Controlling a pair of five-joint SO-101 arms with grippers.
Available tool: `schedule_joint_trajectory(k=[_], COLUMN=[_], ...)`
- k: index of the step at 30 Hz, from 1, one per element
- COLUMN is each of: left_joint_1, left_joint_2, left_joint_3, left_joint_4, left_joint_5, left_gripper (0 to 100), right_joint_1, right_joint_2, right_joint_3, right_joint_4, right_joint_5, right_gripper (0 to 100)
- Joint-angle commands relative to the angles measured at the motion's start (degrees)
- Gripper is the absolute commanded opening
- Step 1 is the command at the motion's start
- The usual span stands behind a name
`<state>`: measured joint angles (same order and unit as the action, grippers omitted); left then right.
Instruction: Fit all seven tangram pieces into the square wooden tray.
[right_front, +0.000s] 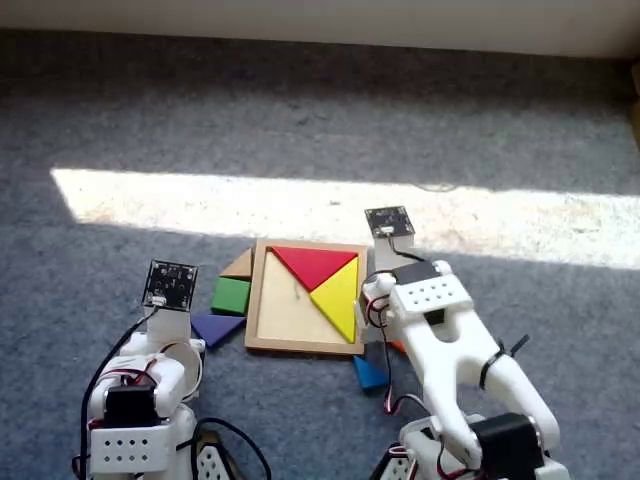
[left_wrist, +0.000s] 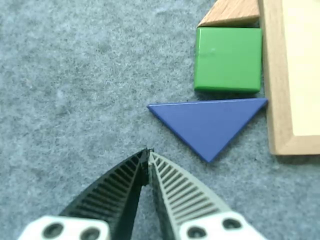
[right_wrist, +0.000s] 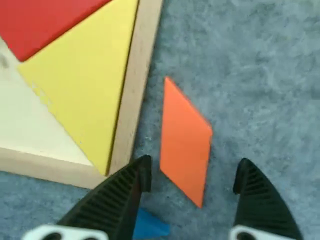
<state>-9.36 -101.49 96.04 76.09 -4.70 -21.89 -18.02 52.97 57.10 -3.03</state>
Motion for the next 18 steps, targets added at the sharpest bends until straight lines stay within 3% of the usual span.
schedule_joint_trajectory(k=[1,5,12,18], left_joint_1=[-0.7,-0.7,-0.7,-0.7], left_joint_2=[-2.6,-2.6,-2.6,-2.6], left_joint_3=[1.2,1.2,1.2,1.2], left_joint_4=[0.4,0.4,0.4,0.4], left_joint_5=[-0.4,-0.4,-0.4,-0.4], left_gripper=[1,1,1,1], right_joint_1=[0.7,0.7,1.0,1.1], right_joint_2=[4.1,6.5,6.5,3.6], right_joint_3=[-4.8,-5.3,-5.4,-5.4], right_joint_4=[-0.6,-0.6,-0.7,-0.4], right_joint_5=[-0.3,-0.4,-0.3,-0.2], right_gripper=[26.4,24.7,4.4,1.2])
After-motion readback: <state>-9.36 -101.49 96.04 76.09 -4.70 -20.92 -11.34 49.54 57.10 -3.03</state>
